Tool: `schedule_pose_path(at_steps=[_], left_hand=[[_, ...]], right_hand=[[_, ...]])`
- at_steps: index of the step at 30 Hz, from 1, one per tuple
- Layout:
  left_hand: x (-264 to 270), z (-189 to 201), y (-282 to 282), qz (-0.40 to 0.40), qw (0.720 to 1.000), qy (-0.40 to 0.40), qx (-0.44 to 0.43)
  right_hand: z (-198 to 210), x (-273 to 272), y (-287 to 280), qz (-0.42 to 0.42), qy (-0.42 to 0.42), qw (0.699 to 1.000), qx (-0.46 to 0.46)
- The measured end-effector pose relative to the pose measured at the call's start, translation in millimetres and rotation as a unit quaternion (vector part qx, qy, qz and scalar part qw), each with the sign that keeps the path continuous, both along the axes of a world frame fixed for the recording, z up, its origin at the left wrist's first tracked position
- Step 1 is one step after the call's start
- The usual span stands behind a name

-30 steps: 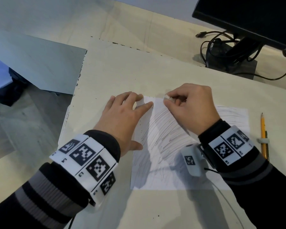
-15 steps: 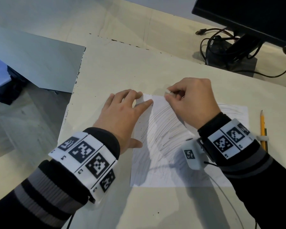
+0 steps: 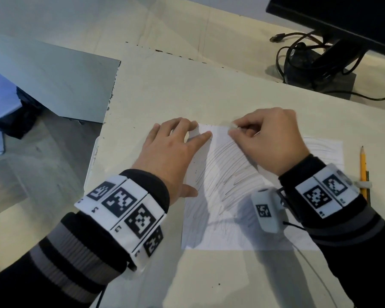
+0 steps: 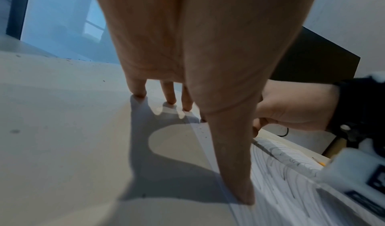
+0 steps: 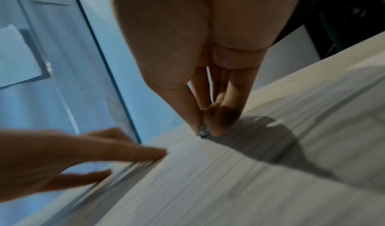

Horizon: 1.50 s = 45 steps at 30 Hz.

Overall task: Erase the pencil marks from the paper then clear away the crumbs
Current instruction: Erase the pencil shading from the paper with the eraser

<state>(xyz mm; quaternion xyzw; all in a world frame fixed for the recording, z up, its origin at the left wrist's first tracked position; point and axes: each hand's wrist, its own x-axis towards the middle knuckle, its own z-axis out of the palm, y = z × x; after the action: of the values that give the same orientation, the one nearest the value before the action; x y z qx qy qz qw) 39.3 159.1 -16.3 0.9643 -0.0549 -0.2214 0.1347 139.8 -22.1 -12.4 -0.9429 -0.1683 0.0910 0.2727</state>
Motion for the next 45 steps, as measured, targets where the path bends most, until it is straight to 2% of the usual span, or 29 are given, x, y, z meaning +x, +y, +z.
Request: schedule_pose_path(at_steps=[2,6,10,14,18,23,27,31,35,39,43,45], left_hand=[[0,0,0,0.001,1.000,0.000,-0.003],[0,-1,0,0.002,1.000,0.000,-0.003],[0,0,1,0.001,1.000,0.004,-0.004],[0,0,0,0.003,1.000,0.000,-0.007],[0,1,0,0.001,1.000,0.003,-0.004],[0,0,0,0.003,1.000,0.001,-0.005],[0,0,1,-0.002,1.000,0.004,-0.003],[0,0,1,0.003,1.000,0.004,-0.002],[0,0,2,0.001,1.000,0.005,-0.005],[0,0,1,0.004,1.000,0.001,-0.011],[-2,-1,3,0.010,1.000,-0.002,-0.027],[-2,0,3,0.013,1.000,-0.005,-0.028]], right_hand=[[1,7,-5,-0.034,0.001,0.999,-0.005],[-2,-8,2,0.019,0.008,1.000,0.011],[0,6,-5,-0.042,0.000,0.999,-0.002],[-3,-10,1,0.023,-0.004,1.000,0.013],[-2,3,-8,-0.030,-0.019,0.999,0.004],[-4,-9,-2,0.007,-0.009,1.000,0.016],[1,6,-11,-0.051,0.008,0.999,0.001],[-2,-7,2,0.002,0.008,1.000,0.013],[1,7,-7,-0.055,0.002,0.998,-0.018],[-2,-4,1,0.001,-0.005,1.000,0.016],[-3,4,-3,-0.040,-0.007,0.999,-0.001],[-1,6,-1,-0.028,-0.025,0.999,-0.002]])
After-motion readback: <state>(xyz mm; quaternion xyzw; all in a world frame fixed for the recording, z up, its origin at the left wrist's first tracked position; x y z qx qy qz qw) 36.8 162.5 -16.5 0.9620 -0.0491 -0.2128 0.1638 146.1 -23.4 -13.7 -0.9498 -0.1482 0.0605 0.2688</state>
